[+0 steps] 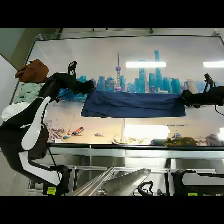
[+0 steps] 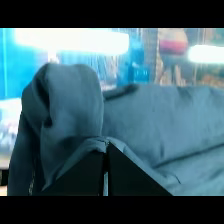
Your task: Fold the shirts.
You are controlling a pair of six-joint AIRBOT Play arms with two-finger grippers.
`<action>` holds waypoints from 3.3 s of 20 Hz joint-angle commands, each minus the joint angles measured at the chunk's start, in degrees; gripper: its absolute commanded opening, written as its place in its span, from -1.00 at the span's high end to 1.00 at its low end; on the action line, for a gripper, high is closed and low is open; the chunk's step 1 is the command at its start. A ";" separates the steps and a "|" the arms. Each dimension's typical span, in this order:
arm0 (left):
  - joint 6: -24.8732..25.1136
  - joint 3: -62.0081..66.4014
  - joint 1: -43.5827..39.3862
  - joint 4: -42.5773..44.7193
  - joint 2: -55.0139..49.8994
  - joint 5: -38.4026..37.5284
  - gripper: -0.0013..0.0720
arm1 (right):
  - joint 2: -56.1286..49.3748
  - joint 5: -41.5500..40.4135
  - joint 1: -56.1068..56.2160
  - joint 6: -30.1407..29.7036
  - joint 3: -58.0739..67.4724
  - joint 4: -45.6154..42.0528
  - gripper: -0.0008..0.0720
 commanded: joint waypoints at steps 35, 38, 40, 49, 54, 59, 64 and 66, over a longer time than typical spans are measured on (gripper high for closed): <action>-0.52 31.12 -24.48 -9.51 -25.20 9.11 0.91 | -1.16 -24.74 -5.33 -4.04 17.97 1.88 0.94; -0.57 32.39 -26.93 -12.37 -30.12 5.64 0.91 | 2.16 -29.40 -4.55 -1.92 20.83 2.10 0.94; -0.57 35.80 -27.89 -13.68 -33.03 6.78 0.92 | 4.07 -29.81 -4.00 -0.90 22.45 2.67 0.94; 0.61 38.03 -21.79 -16.74 -21.24 17.35 0.91 | 6.32 -31.43 1.92 3.37 22.69 3.63 0.94; 1.20 38.01 -7.48 -16.59 0.98 26.77 0.92 | 6.45 -20.57 16.57 4.31 22.69 8.92 0.94; 1.79 38.01 7.30 -16.13 18.86 28.74 0.92 | -2.43 13.49 45.62 4.70 22.97 10.38 0.93; 5.57 27.87 14.73 -16.15 29.53 28.59 0.92 | -17.33 34.36 62.27 6.82 28.37 10.12 -0.10; 6.84 23.58 16.81 -16.17 32.06 28.13 0.91 | -15.34 26.80 58.14 6.84 29.81 6.23 -0.10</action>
